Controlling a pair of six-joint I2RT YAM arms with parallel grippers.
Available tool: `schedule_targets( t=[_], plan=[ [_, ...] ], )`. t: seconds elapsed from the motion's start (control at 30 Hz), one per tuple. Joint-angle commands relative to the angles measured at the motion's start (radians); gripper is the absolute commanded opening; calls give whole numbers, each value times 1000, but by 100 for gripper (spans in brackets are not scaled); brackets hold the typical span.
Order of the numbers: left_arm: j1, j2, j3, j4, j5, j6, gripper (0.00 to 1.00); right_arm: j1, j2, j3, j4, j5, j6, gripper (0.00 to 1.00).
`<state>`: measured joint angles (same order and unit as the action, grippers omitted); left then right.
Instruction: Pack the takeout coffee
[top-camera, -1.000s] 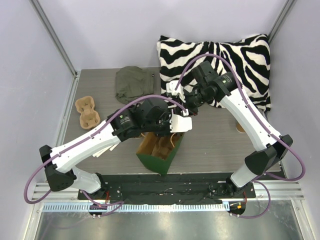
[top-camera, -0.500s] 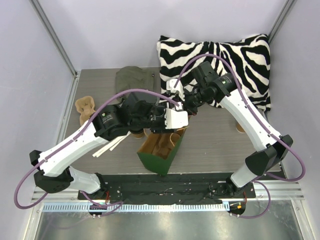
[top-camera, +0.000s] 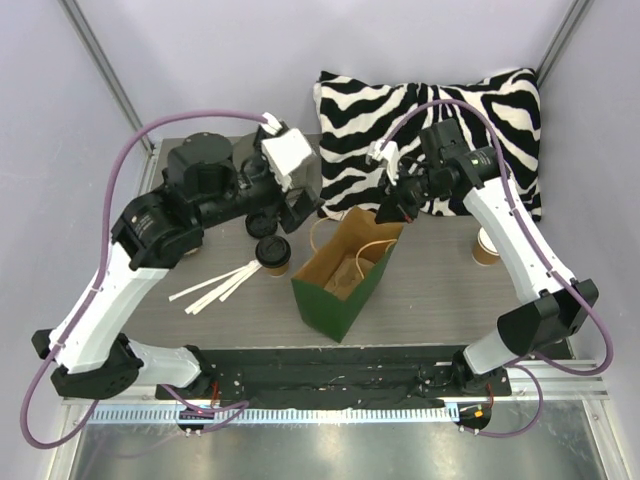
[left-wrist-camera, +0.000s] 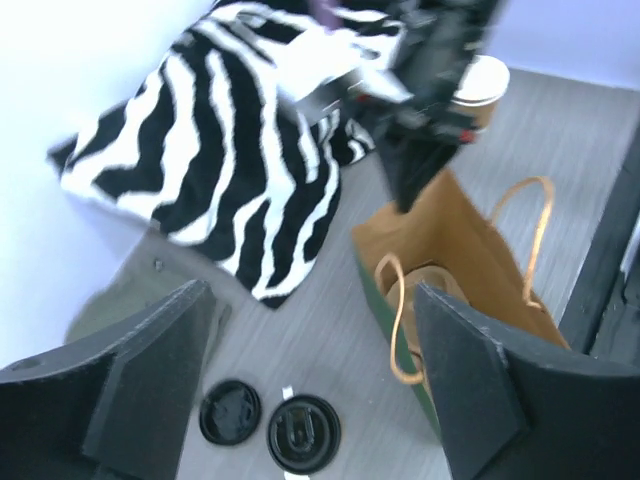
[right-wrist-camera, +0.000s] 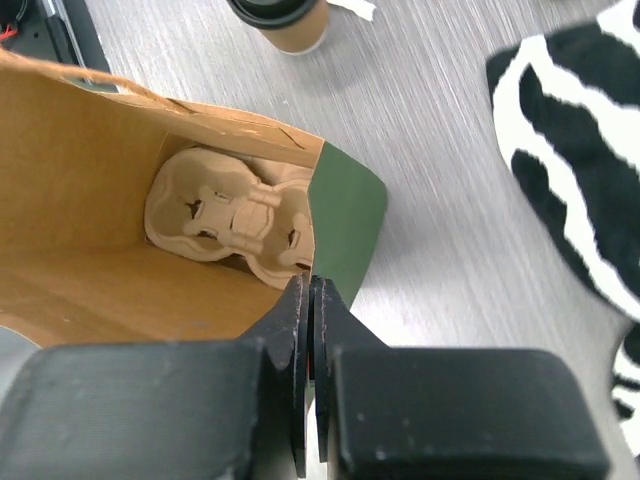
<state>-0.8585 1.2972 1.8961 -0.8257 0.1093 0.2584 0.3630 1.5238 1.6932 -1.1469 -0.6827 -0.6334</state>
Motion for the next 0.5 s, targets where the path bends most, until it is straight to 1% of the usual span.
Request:
schedule_targets(
  t=[0.0, 0.03, 0.07, 0.1, 0.17, 0.23, 0.27, 0.37, 0.43, 0.47],
  plan=[
    [190, 28, -17, -48, 22, -192, 89, -44, -82, -49, 35, -17, 72, 5],
    [240, 39, -50, -67, 68, -220, 90, -48, -91, -73, 42, -12, 80, 6],
    [286, 63, -66, -104, 145, -240, 95, -53, -100, -82, 45, -8, 95, 8],
    [353, 79, -80, -128, 168, -251, 97, -61, -109, -90, 47, 11, 107, 10],
    [384, 105, -130, -186, 155, -242, 100, -70, -116, -104, 49, 29, 132, 14],
    [401, 149, -161, -223, 148, -214, 100, -87, -122, -113, 49, 49, 167, 20],
    [406, 163, -189, -242, 120, -226, 100, -93, -123, -115, 49, 55, 176, 29],
    [406, 229, -172, -308, 79, -297, 100, -127, -137, -122, 49, 58, 199, 50],
    [406, 247, -176, -305, 38, -324, 100, -140, -148, -122, 49, 58, 207, 56],
    [406, 246, -187, -296, 23, -327, 100, -144, -151, -125, 49, 60, 209, 61]
  ],
)
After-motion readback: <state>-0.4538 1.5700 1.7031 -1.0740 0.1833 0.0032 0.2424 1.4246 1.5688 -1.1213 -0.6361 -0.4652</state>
